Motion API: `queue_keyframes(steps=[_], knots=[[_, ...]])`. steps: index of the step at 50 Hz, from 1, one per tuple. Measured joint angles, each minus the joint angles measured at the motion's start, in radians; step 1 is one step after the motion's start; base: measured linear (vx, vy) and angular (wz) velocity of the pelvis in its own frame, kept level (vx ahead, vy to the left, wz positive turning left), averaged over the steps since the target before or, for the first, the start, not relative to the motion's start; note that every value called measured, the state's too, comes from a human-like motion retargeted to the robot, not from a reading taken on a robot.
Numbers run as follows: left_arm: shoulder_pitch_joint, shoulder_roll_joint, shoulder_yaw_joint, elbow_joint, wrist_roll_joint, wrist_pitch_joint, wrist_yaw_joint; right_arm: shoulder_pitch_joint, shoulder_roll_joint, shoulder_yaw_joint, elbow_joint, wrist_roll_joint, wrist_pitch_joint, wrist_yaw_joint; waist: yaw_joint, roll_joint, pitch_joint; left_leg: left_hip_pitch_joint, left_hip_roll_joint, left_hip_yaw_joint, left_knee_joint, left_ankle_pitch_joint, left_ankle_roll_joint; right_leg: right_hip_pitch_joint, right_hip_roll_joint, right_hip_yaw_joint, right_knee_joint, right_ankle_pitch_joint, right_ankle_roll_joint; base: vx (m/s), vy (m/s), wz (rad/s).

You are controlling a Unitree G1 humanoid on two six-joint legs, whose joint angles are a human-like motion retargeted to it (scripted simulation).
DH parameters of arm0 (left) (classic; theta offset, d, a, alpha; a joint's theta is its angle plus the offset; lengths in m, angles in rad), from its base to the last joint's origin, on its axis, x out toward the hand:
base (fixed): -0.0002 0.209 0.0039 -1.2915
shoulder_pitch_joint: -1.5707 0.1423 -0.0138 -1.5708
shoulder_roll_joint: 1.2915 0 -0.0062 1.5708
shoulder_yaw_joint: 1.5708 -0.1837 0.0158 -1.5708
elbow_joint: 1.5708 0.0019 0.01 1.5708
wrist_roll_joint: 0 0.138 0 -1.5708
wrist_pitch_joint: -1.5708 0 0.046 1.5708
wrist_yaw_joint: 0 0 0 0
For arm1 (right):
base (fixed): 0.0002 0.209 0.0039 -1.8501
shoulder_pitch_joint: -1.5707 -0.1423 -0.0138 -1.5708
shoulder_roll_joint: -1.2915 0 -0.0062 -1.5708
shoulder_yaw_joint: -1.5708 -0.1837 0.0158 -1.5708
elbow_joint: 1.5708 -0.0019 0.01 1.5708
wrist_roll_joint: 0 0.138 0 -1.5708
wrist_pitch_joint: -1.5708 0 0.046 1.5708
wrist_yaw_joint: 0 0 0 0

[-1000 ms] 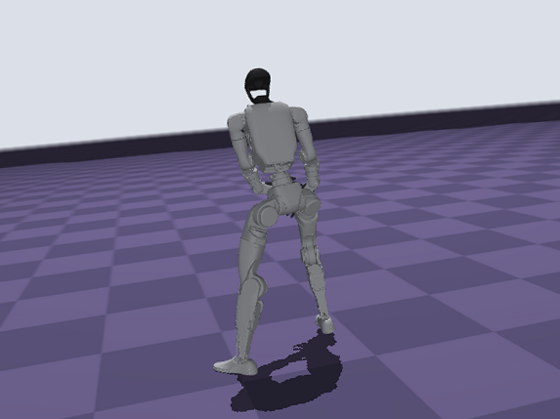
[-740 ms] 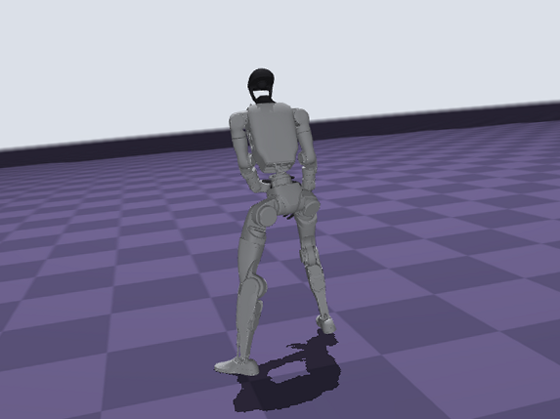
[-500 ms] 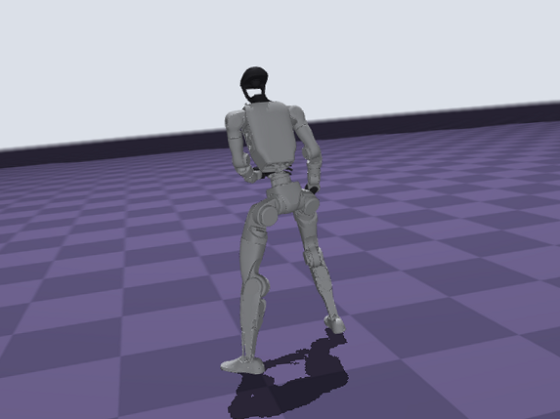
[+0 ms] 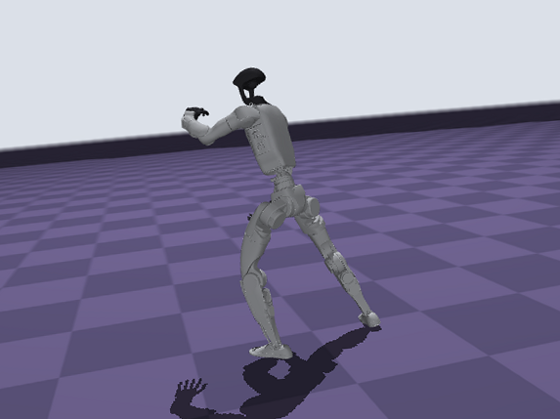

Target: Kungfu

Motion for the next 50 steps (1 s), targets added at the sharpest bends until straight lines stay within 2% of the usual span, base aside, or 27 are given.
queue_keyframes(steps=[2, 3, 5, 7, 9, 11, 13, 15, 17, 20, 24, 30, 33, 36, 39, 40, 43, 45, 47, 50], knots=[[0.011, 0.010, 0.060, -0.013, 0.032, -0.019, 0.060, -0.245, -0.056, -0.121, 0.343, -0.226, 0.138, 0.078, 0.038, 0.004, 0.008, -0.011, -0.008, 0.029, 0.030, -0.025, 0.017, -0.018, -0.037, -0.010, 0.002, 0.033, 0.010, 0.18, 0.37, -0.34], [0.006, 0.000, 0.084, -0.013, 0.044, -0.028, 0.098, -0.356, -0.080, -0.148, 0.495, -0.276, 0.131, 0.025, 0.071, 0.006, 0.014, -0.019, -0.011, 0.047, 0.044, -0.038, 0.026, -0.039, -0.056, -0.008, 0.013, 0.043, 0.008, 0.08, 0.26, -0.42], [-0.031, -0.023, 0.079, -0.009, 0.045, -0.027, 0.141, -0.481, -0.129, -0.108, 0.620, -0.137, 0.078, -0.135, 0.145, -0.013, 0.027, -0.039, -0.019, 0.069, 0.065, -0.057, 0.042, -0.077, -0.080, -0.004, 0.033, 0.057, -0.014, 0.14, 0.06, -0.29], [-0.049, -0.035, 0.067, -0.010, 0.054, -0.013, 0.127, -0.558, -0.123, -0.024, 0.620, 0.021, -0.014, -0.186, 0.176, -0.028, 0.031, -0.054, -0.015, 0.063, 0.078, -0.063, 0.048, -0.085, -0.073, 0.001, 0.038, 0.071, -0.055, 0.23, -0.09, 0.03], [-0.036, -0.036, 0.087, -0.013, 0.078, 0.002, 0.117, -0.580, -0.045, -0.088, 0.605, -0.056, -0.053, -0.164, 0.159, -0.017, 0.035, -0.056, -0.015, 0.043, 0.080, -0.059, 0.051, -0.069, -0.052, 0.008, 0.040, 0.083, -0.104, 0.15, -0.07, 0.32], [-0.020, -0.037, 0.100, -0.009, 0.099, 0.002, 0.140, -0.586, 0.012, -0.098, 0.559, -0.121, -0.027, -0.063, 0.134, -0.007, 0.037, -0.057, -0.015, 0.023, 0.080, -0.055, 0.056, -0.066, -0.031, 0.035, 0.053, 0.089, -0.148, 0.10, -0.02, 0.32], [-0.004, -0.031, 0.102, 0.002, 0.107, -0.010, 0.171, -0.584, 0.035, -0.047, 0.537, -0.146, 0.047, 0.040, 0.114, -0.006, 0.037, -0.055, -0.011, 0.014, 0.077, -0.054, 0.060, -0.076, -0.020, 0.058, 0.071, 0.095, -0.181, 0.00, 0.00, 0.00], [0.014, -0.032, 0.106, 0.014, 0.111, -0.017, 0.184, -0.575, 0.042, -0.014, 0.538, -0.165, 0.083, 0.068, 0.114, -0.009, 0.037, -0.046, -0.002, 0.017, 0.069, -0.052, 0.059, -0.090, -0.019, 0.062, 0.089, 0.101, -0.206, 0.00, -0.03, -0.15], [0.030, -0.035, 0.112, 0.021, 0.119, -0.017, 0.183, -0.560, 0.051, -0.014, 0.535, -0.154, 0.067, 0.028, 0.122, -0.016, 0.040, -0.031, 0.010, 0.027, 0.059, -0.048, 0.056, -0.096, -0.021, 0.051, 0.097, 0.099, -0.217, -0.04, -0.07, -0.36], [0.068, -0.035, 0.139, 0.031, 0.139, -0.008, 0.196, -0.537, 0.065, -0.025, 0.507, -0.082, 0.048, -0.011, 0.111, -0.019, 0.039, -0.007, 0.025, 0.032, 0.035, -0.038, 0.048, -0.095, -0.010, 0.057, 0.096, 0.085, -0.206, -0.12, -0.09, -0.24], [0.169, -0.022, 0.224, 0.029, 0.150, 0.010, 0.232, -0.522, 0.075, -0.036, 0.398, -0.050, 0.073, -0.002, 0.080, -0.020, 0.037, 0.043, 0.052, 0.048, -0.023, -0.009, 0.026, -0.094, 0.005, 0.066, 0.088, 0.054, -0.162, -0.23, -0.11, -0.34], [0.475, -0.013, 0.473, 0.026, 0.042, 0.057, 0.242, -0.575, 0.015, -0.037, 0.085, -0.128, 0.086, 0.011, 0.029, -0.024, 0.032, 0.170, 0.114, 0.114, -0.161, 0.060, -0.026, -0.118, 0.030, 0.088, 0.101, -0.037, -0.057, -0.41, -0.24, -0.68], [0.700, -0.035, 0.674, 0.056, -0.065, 0.066, 0.176, -0.625, -0.090, 0.003, -0.170, -0.140, 0.060, -0.036, 0.008, -0.022, 0.022, 0.256, 0.160, 0.163, -0.251, 0.108, -0.067, -0.155, 0.049, 0.120, 0.156, -0.108, -0.043, -0.44, -0.33, -0.98], [0.943, -0.073, 0.893, 0.145, -0.186, 0.104, 0.085, -0.673, -0.252, 0.032, -0.471, -0.219, -0.023, -0.075, 0.000, -0.029, 0.013, 0.366, 0.198, 0.211, -0.361, 0.169, -0.117, -0.253, 0.078, 0.228, 0.281, -0.176, -0.055, -0.41, -0.46, -1.30], [1.166, -0.116, 1.060, 0.291, -0.320, 0.233, 0.017, -0.733, -0.425, -0.005, -0.737, -0.330, -0.103, -0.119, -0.025, -0.062, 0.001, 0.478, 0.222, 0.269, -0.474, 0.238, -0.165, -0.344, 0.128, 0.323, 0.388, -0.243, -0.070, -0.30, -0.59, -1.35], [1.231, -0.134, 1.103, 0.349, -0.369, 0.290, -0.009, -0.752, -0.485, -0.028, -0.811, -0.356, -0.137, -0.141, -0.042, -0.078, -0.009, 0.504, 0.219, 0.291, -0.510, 0.259, -0.169, -0.370, 0.138, 0.338, 0.417, -0.269, -0.075, -0.29, -0.65, -0.92], [1.383, -0.183, 1.219, 0.588, -0.584, 0.394, -0.178, -0.759, -0.659, -0.115, -1.002, -0.380, -0.271, -0.248, -0.148, -0.129, -0.067, 0.523, 0.197, 0.307, -0.586, 0.308, -0.169, -0.459, 0.118, 0.328, 0.523, -0.331, -0.085, -0.29, -0.71, -0.47], [1.455, -0.233, 1.266, 0.751, -0.804, 0.451, -0.299, -0.738, -0.766, -0.181, -1.103, -0.372, -0.366, -0.317, -0.243, -0.127, -0.107, 0.524, 0.219, 0.314, -0.620, 0.332, -0.169, -0.494, 0.129, 0.300, 0.582, -0.377, -0.098, -0.16, -0.61, -0.10], [1.477, -0.280, 1.237, 0.904, -1.085, 0.512, -0.415, -0.681, -0.881, -0.266, -1.204, -0.366, -0.439, -0.390, -0.326, -0.103, -0.140, 0.517, 0.254, 0.341, -0.645, 0.345, -0.169, -0.510, 0.139, 0.253, 0.622, -0.424, -0.115, -0.24, -0.61, -0.03], [1.375, -0.341, 1.168, 1.117, -1.408, 0.571, -0.490, -0.537, -1.025, -0.463, -1.334, -0.384, -0.503, -0.456, -0.397, -0.068, -0.134, 0.521, 0.315, 0.352, -0.666, 0.362, -0.169, -0.503, 0.175, 0.200, 0.673, -0.482, -0.144, -0.24, -0.49, -0.02]])
